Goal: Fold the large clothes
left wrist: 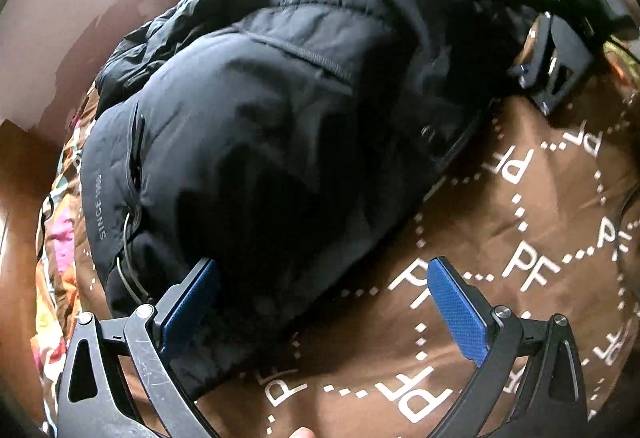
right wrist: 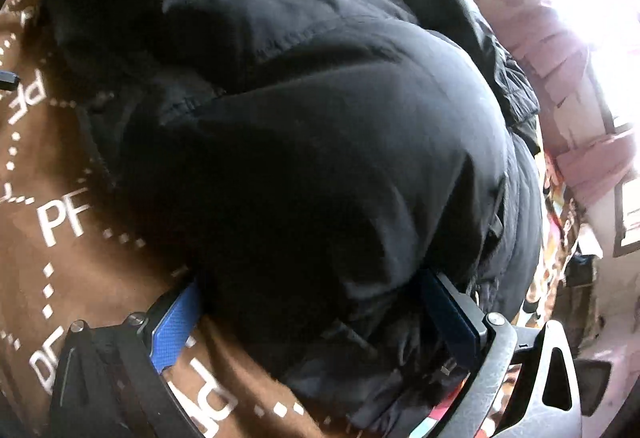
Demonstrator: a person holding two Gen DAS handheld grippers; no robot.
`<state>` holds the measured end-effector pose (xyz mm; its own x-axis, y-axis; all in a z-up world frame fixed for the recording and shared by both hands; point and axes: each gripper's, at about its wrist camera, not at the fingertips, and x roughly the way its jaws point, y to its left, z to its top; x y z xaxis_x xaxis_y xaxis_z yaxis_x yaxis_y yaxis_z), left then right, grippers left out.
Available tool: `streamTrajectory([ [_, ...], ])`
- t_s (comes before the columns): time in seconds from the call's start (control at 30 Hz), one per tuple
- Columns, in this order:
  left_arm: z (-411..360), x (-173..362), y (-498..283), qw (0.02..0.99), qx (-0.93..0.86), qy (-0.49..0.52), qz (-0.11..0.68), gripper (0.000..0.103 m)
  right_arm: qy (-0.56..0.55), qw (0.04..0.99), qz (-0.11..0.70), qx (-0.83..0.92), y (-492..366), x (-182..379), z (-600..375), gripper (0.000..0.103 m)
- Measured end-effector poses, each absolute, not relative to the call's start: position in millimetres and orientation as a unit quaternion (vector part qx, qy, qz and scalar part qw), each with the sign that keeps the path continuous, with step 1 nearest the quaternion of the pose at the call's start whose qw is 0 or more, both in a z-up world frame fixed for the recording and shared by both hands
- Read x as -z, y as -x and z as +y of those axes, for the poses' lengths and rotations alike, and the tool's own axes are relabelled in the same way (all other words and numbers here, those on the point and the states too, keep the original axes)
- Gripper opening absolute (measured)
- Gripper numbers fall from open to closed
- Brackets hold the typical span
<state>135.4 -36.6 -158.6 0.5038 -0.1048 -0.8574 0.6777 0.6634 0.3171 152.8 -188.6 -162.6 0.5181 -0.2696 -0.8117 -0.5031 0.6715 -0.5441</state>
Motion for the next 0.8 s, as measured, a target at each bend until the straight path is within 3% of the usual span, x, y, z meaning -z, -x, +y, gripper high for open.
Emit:
streamTrajectory([
  [0.17, -33, 160, -137, 0.803, 0.243, -0.326, 0.436, 0.101, 0.433, 0.789, 0.433, -0.048, -159, 158, -187, 0.103],
  [0.2, -33, 160, -137, 0.803, 0.245, -0.326, 0.435, 0.101, 0.436, 0.794, 0.421, -0.045, -158, 156, -188, 0.099],
  [0.27, -33, 160, -136, 0.802, 0.249, -0.328, 0.432, 0.101, 0.437, 0.800, 0.408, -0.048, -156, 152, -190, 0.079],
  [0.53, -38, 153, -122, 0.811, 0.255, -0.344, 0.399, 0.101, 0.387, 0.809, 0.427, -0.110, -169, 105, -203, 0.041],
  [0.63, -42, 148, -113, 0.823, 0.240, -0.366, 0.362, 0.101, 0.330, 0.815, 0.458, -0.132, -189, 75, -208, 0.034],
  [0.8, -59, 150, -104, 0.831, 0.202, -0.431, 0.290, 0.101, 0.209, 0.829, 0.495, -0.154, -217, 31, -209, 0.031],
])
